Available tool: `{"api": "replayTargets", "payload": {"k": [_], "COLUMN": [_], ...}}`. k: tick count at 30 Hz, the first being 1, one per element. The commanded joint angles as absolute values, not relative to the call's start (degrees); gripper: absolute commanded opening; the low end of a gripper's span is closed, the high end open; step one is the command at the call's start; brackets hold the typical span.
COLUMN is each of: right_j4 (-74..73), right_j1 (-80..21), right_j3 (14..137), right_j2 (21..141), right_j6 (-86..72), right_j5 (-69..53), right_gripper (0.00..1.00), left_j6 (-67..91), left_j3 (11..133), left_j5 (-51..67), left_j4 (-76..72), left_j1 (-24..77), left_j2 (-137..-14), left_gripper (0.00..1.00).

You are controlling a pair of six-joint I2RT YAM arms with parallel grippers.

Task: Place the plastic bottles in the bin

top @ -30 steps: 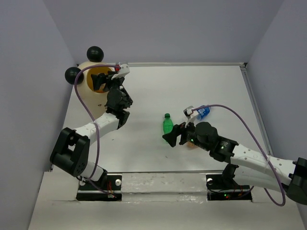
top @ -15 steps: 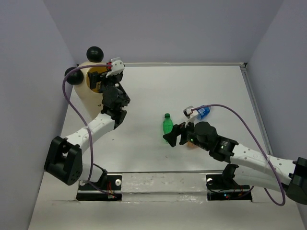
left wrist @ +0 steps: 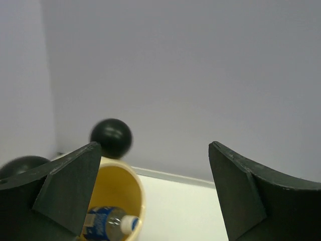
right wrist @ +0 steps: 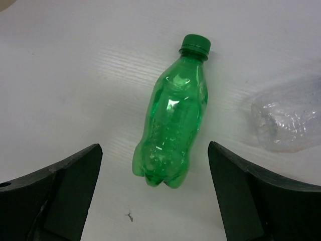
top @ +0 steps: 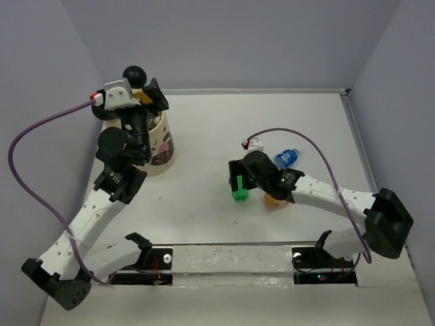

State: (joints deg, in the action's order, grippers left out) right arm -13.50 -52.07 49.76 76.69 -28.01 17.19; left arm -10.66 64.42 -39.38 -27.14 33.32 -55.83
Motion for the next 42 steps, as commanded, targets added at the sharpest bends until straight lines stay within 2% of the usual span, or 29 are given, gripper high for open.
{"api": "replayTargets", "payload": {"k": [1, 3, 6, 13, 17, 18, 21, 22, 25, 27, 33, 36, 40, 42], "right_j4": [-18.80, -19.07, -19.16, -22.41, -23.29, -23.47, -24.52, -25.22, -26.10, -26.10, -24.27, -17.08, -3.10, 0.78], "right_j1": [-50.19, -49.66, -48.26, -47.64, -47.64, -47.64, -47.64, -47.64, -47.64, -47.64, -53.33, -55.19, -56.51, -57.91], "right_j3": [56.51, 57.13, 58.44, 63.28, 66.61, 67.49, 71.17, 71.97, 74.18, 74.88, 84.45, 89.99, 95.35, 102.54], "right_j2": [81.98, 83.40, 86.56, 94.47, 97.73, 99.21, 101.59, 102.30, 103.54, 101.52, 94.84, 92.03, 94.03, 99.30], "right_j6": [-27.33, -27.25, -27.16, -27.24, -27.51, -27.51, -27.42, -27.51, -28.30, -28.74, -23.56, -19.52, -16.44, -14.16], "right_j5": [21.00, 20.49, 18.47, 17.93, 17.84, 17.93, 17.84, 18.02, 18.54, 18.72, 20.91, 17.95, 14.06, 13.45], "right_gripper": [0.90, 0.89, 0.86, 0.84, 0.77, 0.70, 0.60, 0.49, 0.34, 0.30, 0.29, 0.29, 0.29, 0.28], "left_j6": [9.47, 14.21, 17.57, 21.45, 21.01, 20.48, 20.30, 20.39, 22.94, 23.64, 25.66, 26.71, 30.93, 32.25], "left_j3": [64.96, 62.41, 58.28, 50.98, 47.91, 46.77, 45.62, 45.01, 43.60, 43.07, 41.84, 41.84, 41.75, 41.57], "left_j5": [-19.01, -11.38, -6.17, -5.70, -7.29, -7.38, -7.47, -7.38, -7.65, -7.91, -20.62, -27.75, -36.54, -39.62], "left_j4": [-8.80, -6.25, -1.51, 8.69, 13.79, 14.67, 16.51, 16.87, 17.40, 17.58, 19.77, 21.88, 24.87, 26.27], "left_j1": [33.66, 33.57, 33.57, 33.57, 33.57, 33.57, 33.57, 33.57, 33.57, 33.58, 33.66, 33.75, 34.28, 34.28], "left_j2": [-47.57, -42.03, -35.00, -20.49, -15.57, -13.90, -11.52, -10.90, -8.36, -6.77, -3.78, -0.97, 4.12, 6.14], "left_gripper": [0.99, 0.99, 0.99, 0.99, 0.99, 0.99, 0.99, 0.99, 0.99, 0.99, 0.99, 0.99, 0.99, 0.99]}}
